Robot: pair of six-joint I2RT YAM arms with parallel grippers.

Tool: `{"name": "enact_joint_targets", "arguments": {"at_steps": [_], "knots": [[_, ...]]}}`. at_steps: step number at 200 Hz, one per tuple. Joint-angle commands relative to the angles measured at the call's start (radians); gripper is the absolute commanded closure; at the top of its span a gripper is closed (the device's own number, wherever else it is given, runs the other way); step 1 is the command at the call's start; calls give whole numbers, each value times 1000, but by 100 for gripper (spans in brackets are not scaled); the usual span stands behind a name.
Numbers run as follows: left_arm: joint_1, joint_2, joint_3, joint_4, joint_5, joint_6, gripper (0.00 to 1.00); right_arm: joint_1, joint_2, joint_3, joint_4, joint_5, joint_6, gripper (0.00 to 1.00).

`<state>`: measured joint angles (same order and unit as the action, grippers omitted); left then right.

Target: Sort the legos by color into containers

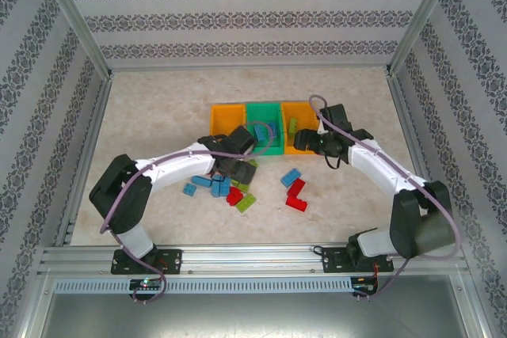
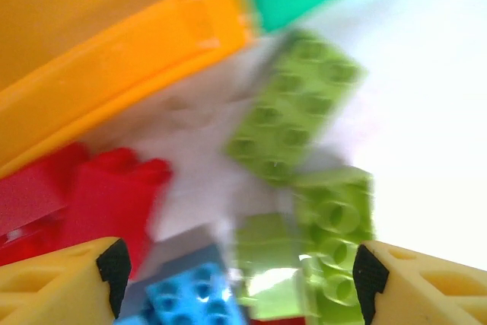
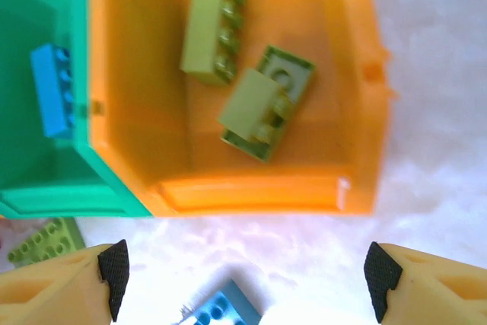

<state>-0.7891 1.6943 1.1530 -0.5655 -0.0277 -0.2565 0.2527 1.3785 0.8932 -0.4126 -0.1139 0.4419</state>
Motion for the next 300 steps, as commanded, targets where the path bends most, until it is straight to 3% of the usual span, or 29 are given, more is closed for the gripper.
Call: {"name": "enact_joint_targets", "arguments": {"at_steps": [1,24,47,74,121,236,300], "knots": [[-158,-13,72,47,50,257,16,-62,-57,-58,-19,-6,8,16],[-236,65,132,67,153,422,16,-111,-93,-73,-27,-13,1,15],[-256,117,179,106,271,497,16,-170,-115,-69,-42,-7,-9,13],[-286,168,220,129,336,577,16,-249,-120,-72,-49,-42,-11,13],[-323,285,295,111,351,659,18,-291,-125,-92,-47,-65,-14,13],[-332,407,359,124,320,682,22,-310,-121,-119,-37,-90,-17,13],[-334,407,342,101,312,652,35,-311,-135,-125,-43,-83,-22,12]]}}
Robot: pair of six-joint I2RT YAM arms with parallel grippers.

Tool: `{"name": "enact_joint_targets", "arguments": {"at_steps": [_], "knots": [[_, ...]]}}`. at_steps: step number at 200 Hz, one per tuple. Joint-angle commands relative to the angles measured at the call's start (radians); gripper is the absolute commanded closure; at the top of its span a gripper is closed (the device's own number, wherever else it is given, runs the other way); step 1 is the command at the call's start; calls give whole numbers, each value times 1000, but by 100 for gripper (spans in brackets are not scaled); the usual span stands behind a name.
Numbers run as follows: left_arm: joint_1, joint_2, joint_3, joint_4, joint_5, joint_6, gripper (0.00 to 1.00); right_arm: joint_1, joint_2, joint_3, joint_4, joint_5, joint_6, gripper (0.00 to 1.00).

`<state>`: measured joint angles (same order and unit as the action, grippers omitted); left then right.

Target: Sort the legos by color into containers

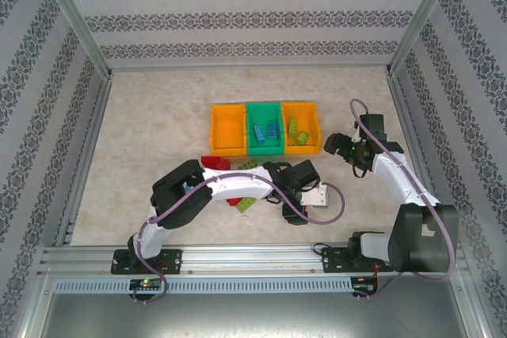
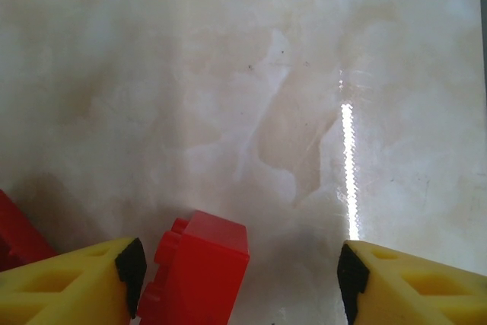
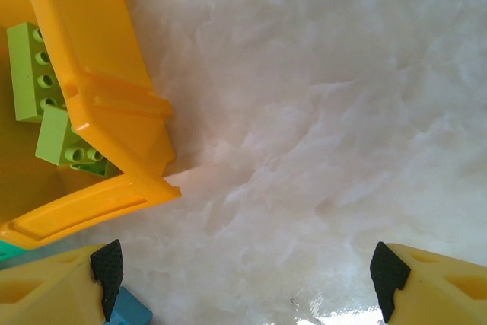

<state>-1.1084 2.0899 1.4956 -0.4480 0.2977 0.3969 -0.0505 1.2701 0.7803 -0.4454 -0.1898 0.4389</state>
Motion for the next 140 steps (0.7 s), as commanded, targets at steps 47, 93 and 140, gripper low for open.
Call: {"name": "enact_joint_targets", "arguments": {"at_steps": [47,93,140], "knots": [[-14,-32,-83,4,-85,-42,49,-12,-35,-25,-6,-9,-17,12],[-14,-45,-118,16,-117,-82,54,-12,-40,-29,-5,-15,-15,12],[-14,-47,-131,17,-142,-96,62,-15,-46,-32,-10,-13,-20,12]]}}
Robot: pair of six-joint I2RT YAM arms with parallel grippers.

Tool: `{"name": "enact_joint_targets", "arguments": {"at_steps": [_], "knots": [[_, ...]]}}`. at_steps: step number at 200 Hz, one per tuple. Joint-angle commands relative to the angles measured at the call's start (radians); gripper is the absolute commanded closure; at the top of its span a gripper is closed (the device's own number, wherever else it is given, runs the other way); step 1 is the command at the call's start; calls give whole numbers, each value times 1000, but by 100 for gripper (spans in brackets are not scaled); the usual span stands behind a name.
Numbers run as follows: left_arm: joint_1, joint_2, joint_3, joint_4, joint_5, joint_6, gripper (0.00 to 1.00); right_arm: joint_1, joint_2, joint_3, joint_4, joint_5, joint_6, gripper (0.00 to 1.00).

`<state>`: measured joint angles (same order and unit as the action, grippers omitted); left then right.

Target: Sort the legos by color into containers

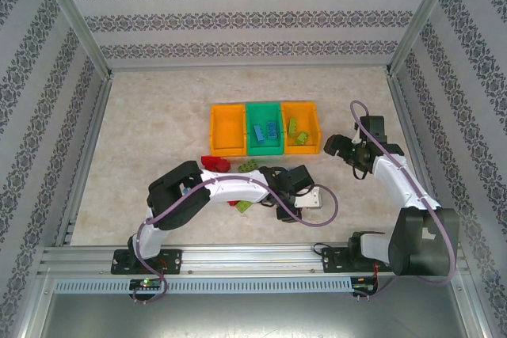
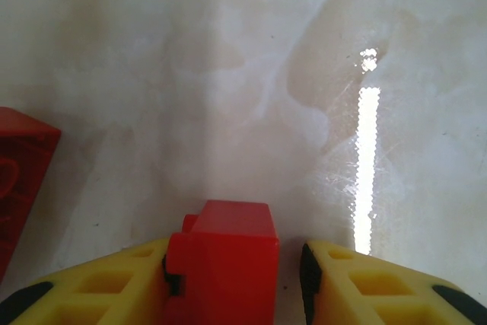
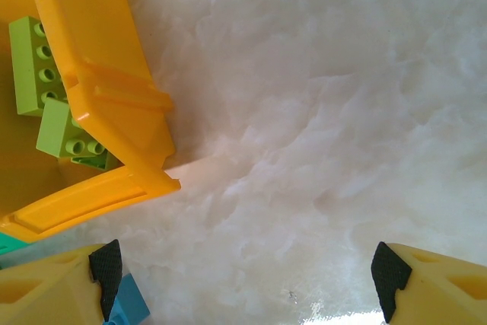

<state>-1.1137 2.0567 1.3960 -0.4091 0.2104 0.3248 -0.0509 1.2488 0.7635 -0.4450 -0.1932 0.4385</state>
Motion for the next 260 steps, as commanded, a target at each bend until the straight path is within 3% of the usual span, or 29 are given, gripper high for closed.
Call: {"name": "enact_joint_targets", "arguments": {"at_steps": [1,25,74,123,166,213,227,236,260], "knots": [[-9,-13,-31,-22,-55,-24,63,-15,-25,-15,-11,-9,-19,12],[-9,-24,-37,-24,-83,-37,79,-15,-28,-19,-6,-16,-17,12],[16,-102,-51,-38,-171,-105,88,-11,-54,-51,17,-56,-18,12],[87,-227,-86,-46,-257,-214,91,35,-96,-78,24,-80,-54,14],[265,-312,-45,-107,-359,-372,91,130,-113,-89,3,-102,-102,16],[484,-229,57,-157,-361,-492,95,280,-72,-84,-52,-89,-111,17],[523,-213,67,-147,-357,-518,96,325,-62,-82,-67,-57,-107,17],[545,-209,66,-139,-369,-542,88,351,-55,-85,-69,-41,-100,17],[588,-174,85,-143,-355,-573,88,398,-37,-95,-58,-50,-86,17]]}}
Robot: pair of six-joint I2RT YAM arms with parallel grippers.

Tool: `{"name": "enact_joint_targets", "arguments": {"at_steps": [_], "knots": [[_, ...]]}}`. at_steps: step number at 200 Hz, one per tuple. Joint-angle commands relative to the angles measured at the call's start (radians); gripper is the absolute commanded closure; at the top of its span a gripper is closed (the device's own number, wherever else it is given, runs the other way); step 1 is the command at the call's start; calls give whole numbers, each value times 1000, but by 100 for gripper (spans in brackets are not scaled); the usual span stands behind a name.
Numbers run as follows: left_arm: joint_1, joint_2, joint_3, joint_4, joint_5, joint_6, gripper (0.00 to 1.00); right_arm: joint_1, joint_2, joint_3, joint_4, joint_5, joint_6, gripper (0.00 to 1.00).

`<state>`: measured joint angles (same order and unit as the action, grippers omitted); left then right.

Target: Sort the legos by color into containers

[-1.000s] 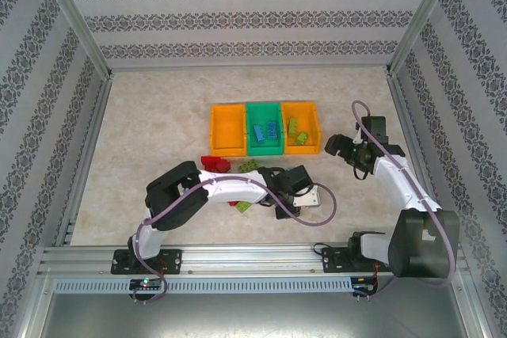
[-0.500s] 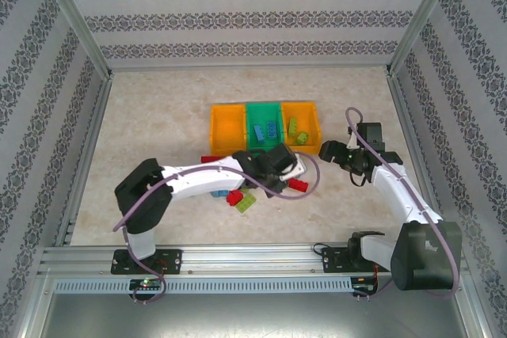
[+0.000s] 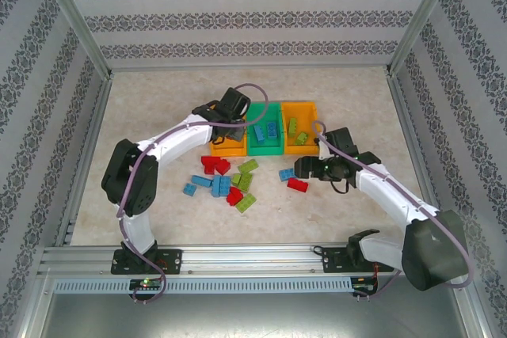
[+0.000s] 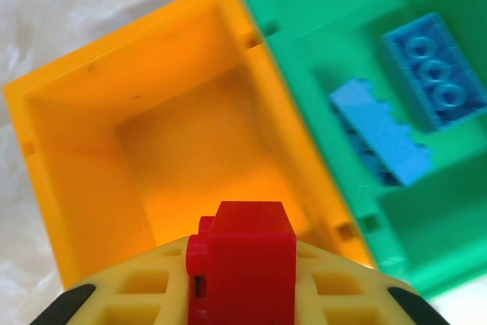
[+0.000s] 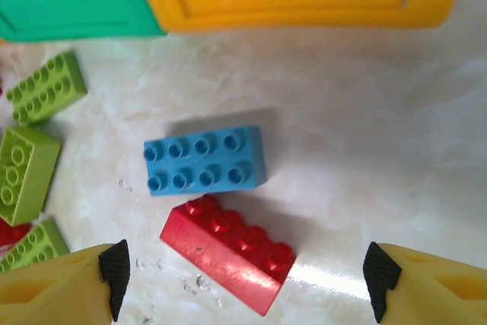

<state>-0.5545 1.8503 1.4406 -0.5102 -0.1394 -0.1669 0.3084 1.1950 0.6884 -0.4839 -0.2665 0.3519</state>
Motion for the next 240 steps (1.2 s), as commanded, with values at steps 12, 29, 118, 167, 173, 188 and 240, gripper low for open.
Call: {"name": "enact_joint_targets", "arguments": {"at_steps": [12,29,118,167,173,188,240], "knots": [[42,66,69,-64,-2,-96,88,68,25,-20,-23,22,-11,16],[51,113,112,-103,2,-124,86,100,39,-12,-40,37,-23,14],[59,54,107,-94,120,-262,18,225,190,100,-139,127,-107,12],[67,-74,21,-59,140,-299,12,291,265,160,-177,217,-146,18],[70,-87,9,-58,139,-303,11,297,278,169,-182,231,-148,19],[77,-118,-22,-56,139,-303,11,319,313,196,-201,273,-160,25],[99,-198,-103,-63,120,-299,11,381,390,248,-240,243,-161,45]]}}
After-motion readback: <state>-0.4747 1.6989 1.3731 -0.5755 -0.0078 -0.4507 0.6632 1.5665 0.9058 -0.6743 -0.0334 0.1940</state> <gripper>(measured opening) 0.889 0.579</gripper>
